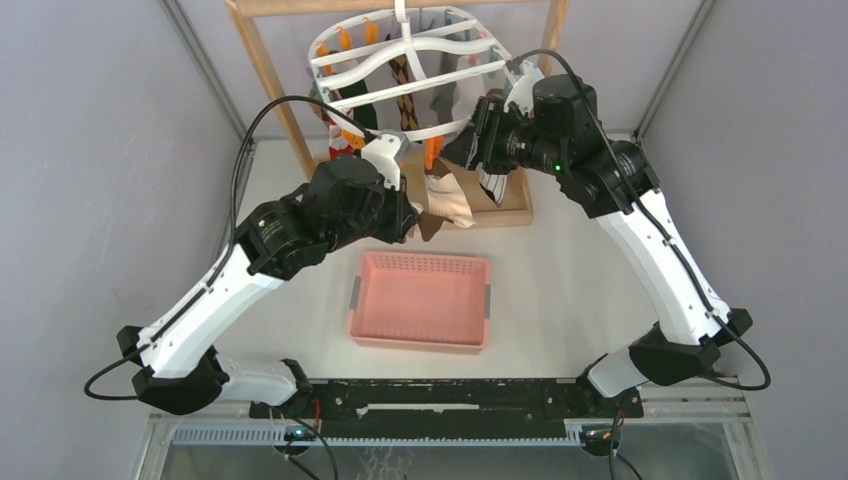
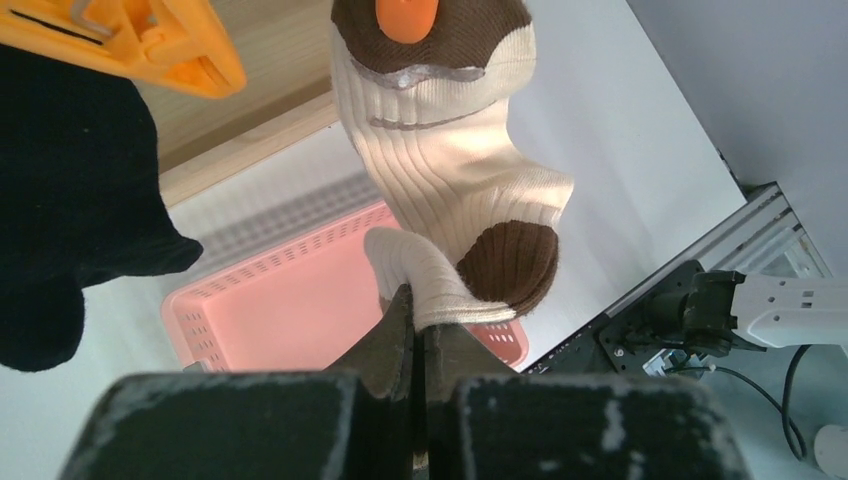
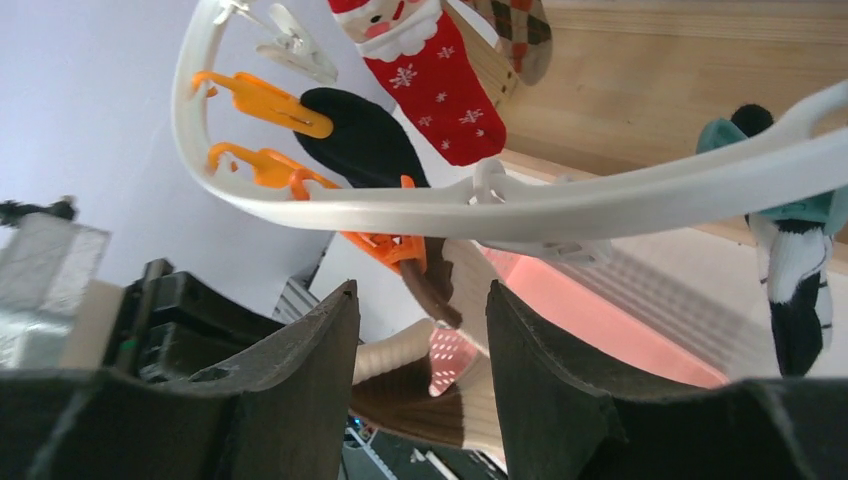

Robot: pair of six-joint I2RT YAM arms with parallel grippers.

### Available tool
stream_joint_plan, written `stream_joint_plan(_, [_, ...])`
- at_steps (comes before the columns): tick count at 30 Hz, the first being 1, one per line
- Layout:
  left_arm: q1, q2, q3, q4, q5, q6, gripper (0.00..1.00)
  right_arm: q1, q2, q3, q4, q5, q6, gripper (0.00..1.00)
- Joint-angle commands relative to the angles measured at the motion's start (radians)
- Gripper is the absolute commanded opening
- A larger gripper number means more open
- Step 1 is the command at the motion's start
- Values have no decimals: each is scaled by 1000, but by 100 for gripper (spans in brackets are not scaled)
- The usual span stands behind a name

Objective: Remove the socks clipped to the hanger
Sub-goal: Remove the sock from the hanger.

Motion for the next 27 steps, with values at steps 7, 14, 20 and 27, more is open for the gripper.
stream_joint_plan(7, [14, 9, 108, -17, 41, 25, 3, 41, -6, 18, 117, 52, -72, 60])
stream_joint_plan(14, [14, 23, 152, -51, 74, 12, 3, 62, -46, -80, 199, 89, -73, 62])
stream_joint_plan(20, [14, 25, 181, -83, 97, 5, 4, 87, -73, -130, 233, 144, -82, 62])
stream_joint_plan(27, [13, 16, 180, -95, 119, 2, 4, 113, -98, -181, 298, 187, -83, 63])
